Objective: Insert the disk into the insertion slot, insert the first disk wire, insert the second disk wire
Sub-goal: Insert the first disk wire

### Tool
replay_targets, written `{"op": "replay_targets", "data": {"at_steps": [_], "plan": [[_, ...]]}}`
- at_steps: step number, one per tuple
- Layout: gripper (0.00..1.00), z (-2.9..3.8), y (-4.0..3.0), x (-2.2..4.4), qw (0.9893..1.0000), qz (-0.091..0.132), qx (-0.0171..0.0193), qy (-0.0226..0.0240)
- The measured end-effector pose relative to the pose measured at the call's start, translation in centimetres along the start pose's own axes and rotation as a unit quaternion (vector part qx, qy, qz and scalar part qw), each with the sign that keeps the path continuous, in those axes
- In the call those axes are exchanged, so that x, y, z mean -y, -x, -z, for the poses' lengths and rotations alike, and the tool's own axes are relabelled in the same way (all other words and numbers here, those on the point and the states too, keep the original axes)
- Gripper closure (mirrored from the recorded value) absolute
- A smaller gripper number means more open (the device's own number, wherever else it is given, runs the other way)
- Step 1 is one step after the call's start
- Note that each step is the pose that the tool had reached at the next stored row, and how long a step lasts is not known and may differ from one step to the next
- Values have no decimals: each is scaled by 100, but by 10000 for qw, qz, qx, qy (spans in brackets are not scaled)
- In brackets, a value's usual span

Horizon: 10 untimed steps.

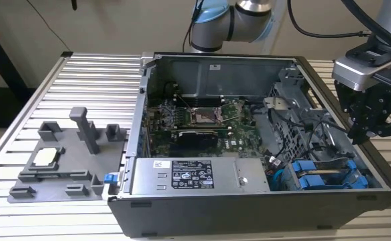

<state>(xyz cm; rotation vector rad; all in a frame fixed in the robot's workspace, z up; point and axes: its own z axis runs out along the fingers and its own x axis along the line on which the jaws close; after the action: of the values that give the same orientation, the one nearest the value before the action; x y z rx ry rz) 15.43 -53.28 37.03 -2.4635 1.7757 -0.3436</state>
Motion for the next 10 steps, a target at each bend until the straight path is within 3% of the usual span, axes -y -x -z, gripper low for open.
{"op": "replay_targets", "data": {"at_steps": [5, 10], "plan": [[81, -3, 5, -13, 10000, 1, 0, 1], [81, 3, 40, -118, 10000, -1, -3, 1]]}}
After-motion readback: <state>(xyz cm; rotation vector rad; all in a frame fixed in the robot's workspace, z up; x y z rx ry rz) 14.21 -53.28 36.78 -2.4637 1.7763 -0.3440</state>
